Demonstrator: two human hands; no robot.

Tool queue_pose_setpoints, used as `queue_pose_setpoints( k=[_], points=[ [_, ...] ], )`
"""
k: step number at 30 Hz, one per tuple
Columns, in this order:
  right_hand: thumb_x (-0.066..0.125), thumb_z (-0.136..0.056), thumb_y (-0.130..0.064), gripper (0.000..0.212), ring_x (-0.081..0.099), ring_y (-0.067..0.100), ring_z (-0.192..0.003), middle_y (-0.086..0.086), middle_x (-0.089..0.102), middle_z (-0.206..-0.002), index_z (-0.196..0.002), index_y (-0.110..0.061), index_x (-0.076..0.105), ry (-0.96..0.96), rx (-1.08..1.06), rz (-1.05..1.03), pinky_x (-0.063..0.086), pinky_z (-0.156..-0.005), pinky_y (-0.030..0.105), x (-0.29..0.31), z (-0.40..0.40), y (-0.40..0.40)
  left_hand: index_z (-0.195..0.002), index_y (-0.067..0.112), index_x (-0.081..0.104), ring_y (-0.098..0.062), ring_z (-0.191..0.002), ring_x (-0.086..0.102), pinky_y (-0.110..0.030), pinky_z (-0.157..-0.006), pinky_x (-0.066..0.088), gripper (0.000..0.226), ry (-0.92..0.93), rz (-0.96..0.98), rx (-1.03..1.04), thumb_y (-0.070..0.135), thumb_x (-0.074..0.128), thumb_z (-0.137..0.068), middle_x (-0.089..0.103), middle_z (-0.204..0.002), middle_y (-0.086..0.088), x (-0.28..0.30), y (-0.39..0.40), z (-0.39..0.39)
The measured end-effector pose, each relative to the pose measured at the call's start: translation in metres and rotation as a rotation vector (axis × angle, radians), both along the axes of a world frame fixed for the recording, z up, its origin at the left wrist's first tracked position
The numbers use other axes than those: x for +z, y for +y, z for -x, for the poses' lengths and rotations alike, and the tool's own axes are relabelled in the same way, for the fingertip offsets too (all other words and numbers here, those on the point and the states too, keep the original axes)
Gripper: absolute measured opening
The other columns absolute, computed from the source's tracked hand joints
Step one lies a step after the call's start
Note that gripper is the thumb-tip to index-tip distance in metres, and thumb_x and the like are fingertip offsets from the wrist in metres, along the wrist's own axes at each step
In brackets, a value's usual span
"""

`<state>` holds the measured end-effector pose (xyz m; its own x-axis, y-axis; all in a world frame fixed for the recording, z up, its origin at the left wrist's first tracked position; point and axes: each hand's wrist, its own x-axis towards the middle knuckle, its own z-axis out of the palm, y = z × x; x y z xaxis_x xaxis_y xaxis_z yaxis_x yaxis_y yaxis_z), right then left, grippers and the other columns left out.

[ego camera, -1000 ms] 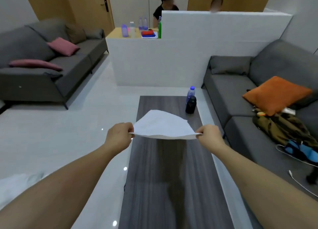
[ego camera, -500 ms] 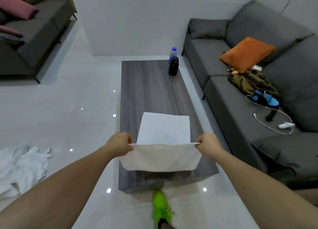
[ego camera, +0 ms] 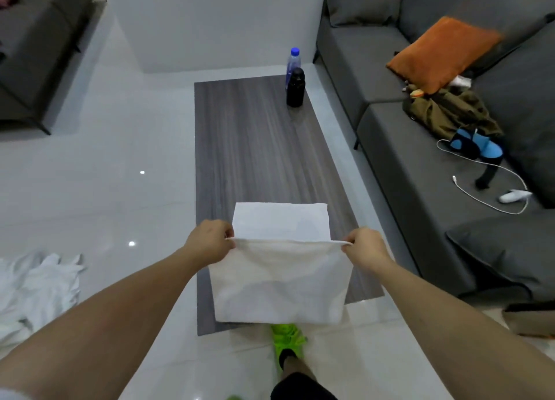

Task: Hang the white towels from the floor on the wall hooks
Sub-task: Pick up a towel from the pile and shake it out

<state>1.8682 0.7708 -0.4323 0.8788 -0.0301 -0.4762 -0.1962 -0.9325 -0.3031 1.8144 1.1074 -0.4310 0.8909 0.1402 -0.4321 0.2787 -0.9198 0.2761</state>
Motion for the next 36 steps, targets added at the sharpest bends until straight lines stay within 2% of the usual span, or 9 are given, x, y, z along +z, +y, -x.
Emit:
queue_pose_setpoints(
  k=[7, 12, 16, 19, 21, 25, 32, 34, 36],
  points=[
    [0.060, -0.086, -0.016, 0.012, 0.064, 0.030, -0.085, 0.010, 0.068, -0.091, -0.088, -0.015, 0.072, -0.023, -0.002, -0.050, 0.039, -0.062, 0.025, -0.028, -0.121, 0.011, -0.078, 0.024, 0.058, -0.023, -0.082, 0.059, -0.029, -0.066, 0.045, 0.011, -0.034, -0.063, 0.068, 0.023, 0.058, -0.089, 0.063, -0.086, -0.001, -0.018, 0.004, -0.114],
    [0.064, -0.087, -0.018, 0.034, 0.064, 0.030, -0.100, 0.008, 0.069, -0.112, -0.121, -0.014, 0.067, -0.040, -0.066, -0.099, 0.040, -0.073, 0.024, -0.059, -0.157, 0.009, -0.119, 0.019, 0.061, -0.031, -0.107, 0.057, -0.038, -0.087, 0.050, 0.033, 0.001, -0.085, 0.158, 0.030, 0.062, -0.088, 0.060, -0.117, -0.009, -0.051, 0.004, -0.154],
    [0.061, -0.088, -0.016, 0.029, 0.063, 0.031, -0.101, 0.012, 0.070, -0.112, -0.114, -0.008, 0.069, 0.084, -0.118, -0.114, 0.044, -0.075, 0.025, -0.096, -0.147, -0.002, -0.121, 0.021, 0.061, -0.025, -0.105, 0.057, -0.031, -0.077, 0.043, 0.036, 0.152, -0.014, 0.231, 0.033, 0.063, -0.087, 0.059, -0.121, -0.006, -0.094, -0.004, -0.135],
    [0.064, -0.086, -0.018, 0.018, 0.063, 0.019, -0.077, 0.011, 0.072, -0.094, -0.093, -0.004, 0.072, 0.235, -0.178, -0.126, 0.052, -0.064, 0.027, -0.129, -0.118, -0.011, -0.120, 0.022, 0.061, -0.017, -0.089, 0.057, -0.027, -0.071, 0.042, 0.034, 0.258, 0.028, 0.282, 0.034, 0.063, -0.088, 0.062, -0.114, -0.001, -0.123, -0.014, -0.098],
    [0.066, -0.086, -0.021, 0.010, 0.058, 0.014, -0.070, 0.002, 0.069, -0.087, -0.091, -0.014, 0.072, 0.363, -0.218, -0.146, 0.044, -0.057, 0.020, -0.148, -0.090, -0.011, -0.119, 0.022, 0.061, -0.013, -0.082, 0.054, -0.027, -0.069, 0.042, 0.032, 0.335, 0.060, 0.324, 0.035, 0.062, -0.089, 0.062, -0.109, 0.002, -0.138, -0.023, -0.071],
    [0.068, -0.083, -0.010, 0.006, 0.059, 0.026, -0.080, 0.011, 0.066, -0.089, -0.080, -0.014, 0.065, 0.614, -0.448, -0.271, 0.049, -0.071, 0.031, -0.188, -0.023, 0.006, -0.115, 0.021, 0.064, -0.016, -0.087, 0.058, -0.029, -0.075, 0.048, 0.029, 0.482, 0.119, 0.390, 0.034, 0.062, -0.089, 0.064, -0.112, 0.001, -0.164, -0.048, -0.021],
    [0.066, -0.089, -0.004, 0.014, 0.054, 0.023, -0.056, 0.019, 0.062, -0.071, -0.075, -0.003, 0.061, 0.903, -0.994, -0.481, 0.049, -0.059, 0.035, -0.218, 0.069, 0.048, -0.088, 0.004, 0.072, -0.032, -0.088, 0.067, -0.038, -0.084, 0.057, 0.026, 0.662, 0.315, 0.800, 0.029, 0.067, -0.085, 0.069, -0.091, -0.014, -0.212, -0.088, 0.044],
    [0.064, -0.094, -0.009, 0.019, 0.051, 0.017, -0.051, 0.013, 0.057, -0.066, -0.076, -0.005, 0.058, 0.933, -1.204, -0.619, 0.056, -0.070, 0.036, -0.225, 0.078, 0.060, -0.086, 0.005, 0.068, -0.031, -0.073, 0.065, -0.042, -0.080, 0.059, 0.024, 0.667, 0.394, 1.006, 0.029, 0.069, -0.085, 0.068, -0.089, -0.017, -0.223, -0.092, 0.053],
    [0.066, -0.093, -0.014, 0.012, 0.059, 0.019, -0.066, 0.015, 0.063, -0.082, -0.091, -0.003, 0.062, 0.906, -1.353, -0.733, 0.054, -0.090, 0.039, -0.234, 0.081, 0.068, -0.094, 0.007, 0.066, -0.027, -0.068, 0.062, -0.038, -0.072, 0.056, 0.027, 0.658, 0.516, 1.238, 0.032, 0.071, -0.086, 0.069, -0.092, -0.016, -0.234, -0.091, 0.056]
  ],
)
